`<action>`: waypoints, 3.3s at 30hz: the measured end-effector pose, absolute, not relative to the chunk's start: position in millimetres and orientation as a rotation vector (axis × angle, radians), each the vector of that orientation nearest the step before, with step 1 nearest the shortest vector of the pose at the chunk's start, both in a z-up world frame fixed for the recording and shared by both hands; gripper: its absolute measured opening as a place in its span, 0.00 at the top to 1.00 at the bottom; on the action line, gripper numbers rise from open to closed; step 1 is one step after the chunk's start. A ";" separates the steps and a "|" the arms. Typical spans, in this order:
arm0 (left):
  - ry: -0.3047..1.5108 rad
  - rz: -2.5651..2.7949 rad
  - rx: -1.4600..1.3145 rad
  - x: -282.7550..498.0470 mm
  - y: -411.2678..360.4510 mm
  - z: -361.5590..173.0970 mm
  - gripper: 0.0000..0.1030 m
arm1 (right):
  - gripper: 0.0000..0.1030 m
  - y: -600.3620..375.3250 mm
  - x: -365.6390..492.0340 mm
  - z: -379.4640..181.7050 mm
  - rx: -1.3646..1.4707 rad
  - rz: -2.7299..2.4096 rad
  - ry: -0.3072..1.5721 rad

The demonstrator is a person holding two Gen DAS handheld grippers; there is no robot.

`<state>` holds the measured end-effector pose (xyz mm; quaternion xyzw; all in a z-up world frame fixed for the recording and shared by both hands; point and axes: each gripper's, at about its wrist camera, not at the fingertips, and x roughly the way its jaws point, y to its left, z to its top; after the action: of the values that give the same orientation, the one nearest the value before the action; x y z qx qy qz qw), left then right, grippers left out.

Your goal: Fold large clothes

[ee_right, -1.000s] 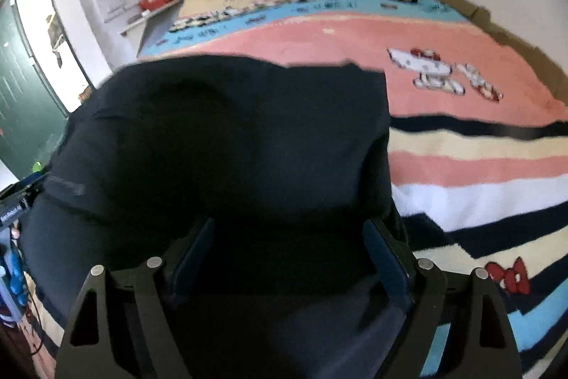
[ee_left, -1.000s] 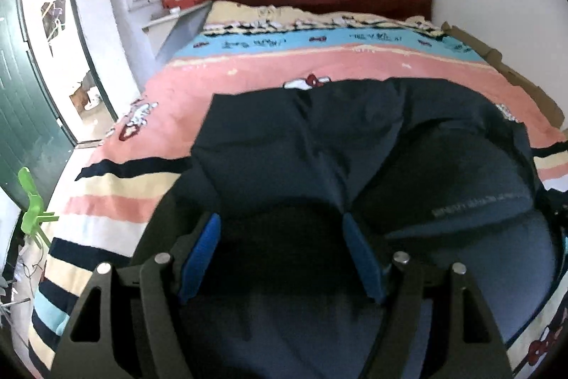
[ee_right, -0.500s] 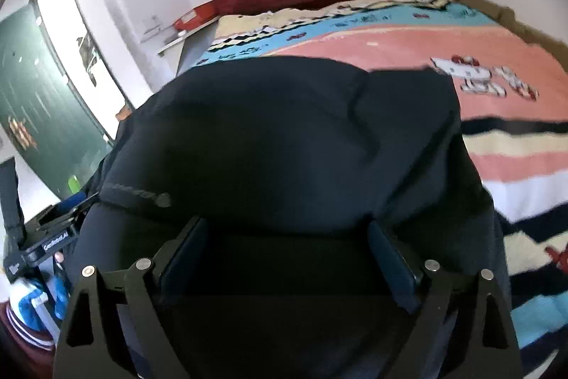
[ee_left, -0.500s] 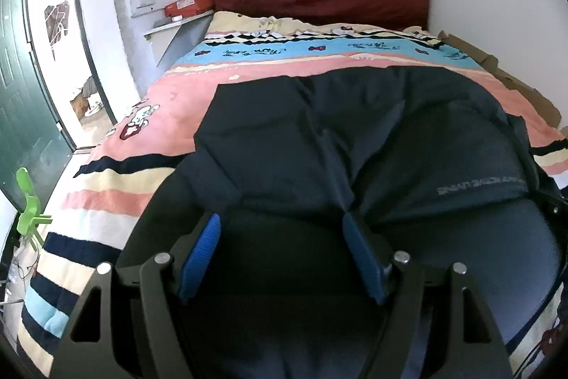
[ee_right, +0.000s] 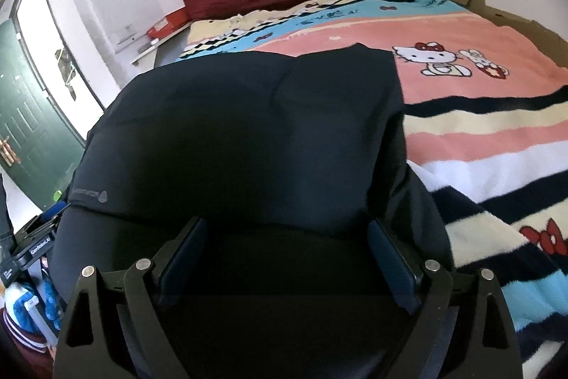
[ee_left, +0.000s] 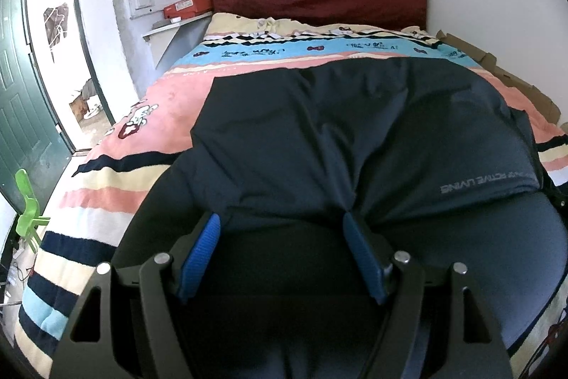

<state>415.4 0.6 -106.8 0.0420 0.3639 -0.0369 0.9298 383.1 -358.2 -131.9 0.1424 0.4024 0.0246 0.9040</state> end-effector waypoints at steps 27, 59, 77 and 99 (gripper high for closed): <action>0.930 -0.181 0.030 506.0 -17.7 -91.8 0.30 | 0.13 -326.1 467.9 -108.4 0.206 0.066 0.916; 1.029 -0.305 -0.523 418.5 192.3 -84.1 0.31 | 0.01 -434.4 330.2 -92.4 0.437 -0.050 0.934; 1.188 -0.595 -0.853 488.0 153.5 -195.4 0.12 | 0.01 -453.8 430.7 -224.9 0.781 0.422 1.215; 0.911 -0.583 -0.698 445.2 66.3 -121.7 0.73 | 0.61 -393.1 429.5 -188.1 0.723 0.419 1.016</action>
<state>445.2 66.3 -121.7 -0.3254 0.4249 -0.2717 0.7998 429.5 -393.1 -188.1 0.3360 0.4720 0.1948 0.7915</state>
